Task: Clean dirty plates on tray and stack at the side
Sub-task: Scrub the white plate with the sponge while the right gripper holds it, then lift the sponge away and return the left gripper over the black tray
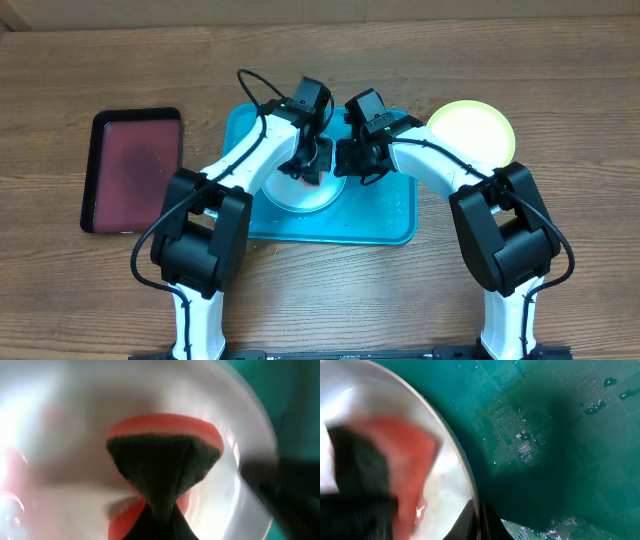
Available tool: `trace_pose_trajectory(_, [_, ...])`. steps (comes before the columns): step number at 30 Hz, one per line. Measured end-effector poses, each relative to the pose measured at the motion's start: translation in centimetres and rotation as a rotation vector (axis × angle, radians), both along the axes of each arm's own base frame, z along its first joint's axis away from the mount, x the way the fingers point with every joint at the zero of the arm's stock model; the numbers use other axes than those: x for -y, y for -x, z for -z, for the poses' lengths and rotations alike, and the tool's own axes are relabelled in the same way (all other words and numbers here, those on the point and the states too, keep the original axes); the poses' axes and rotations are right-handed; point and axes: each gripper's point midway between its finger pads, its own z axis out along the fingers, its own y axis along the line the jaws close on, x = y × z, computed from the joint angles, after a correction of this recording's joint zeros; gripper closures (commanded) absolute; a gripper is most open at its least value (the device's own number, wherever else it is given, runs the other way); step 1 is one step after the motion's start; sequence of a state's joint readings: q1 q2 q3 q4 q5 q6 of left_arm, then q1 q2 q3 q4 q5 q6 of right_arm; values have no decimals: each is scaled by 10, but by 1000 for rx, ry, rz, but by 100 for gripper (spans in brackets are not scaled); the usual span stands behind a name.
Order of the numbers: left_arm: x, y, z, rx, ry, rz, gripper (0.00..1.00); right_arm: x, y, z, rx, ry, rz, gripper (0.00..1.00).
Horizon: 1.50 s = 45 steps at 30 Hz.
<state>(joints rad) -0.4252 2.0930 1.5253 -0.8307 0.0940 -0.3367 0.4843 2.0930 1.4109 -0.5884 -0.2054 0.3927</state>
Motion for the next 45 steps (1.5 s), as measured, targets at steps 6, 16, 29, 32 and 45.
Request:
trace_pose_trajectory(6, [-36, 14, 3, -35, -197, 52, 96, 0, 0, 0, 0, 1, 0, 96])
trace_pose_trajectory(16, [-81, -72, -31, 384, -519, -54, 96, 0, 0, 0, 0, 1, 0, 96])
trace_pose_trajectory(29, [-92, -63, -61, 228, -321, -261, 96, 0, -2, -14, -2, 41, -24, 96])
trace_pose_trajectory(32, [-142, -62, -81, 203, -300, -417, 96, -3, -13, -26, 53, 66, -36, 96])
trace_pose_trajectory(45, [-338, -28, -91, 104, -216, -931, 96, -17, -15, -34, 127, 128, -69, 96])
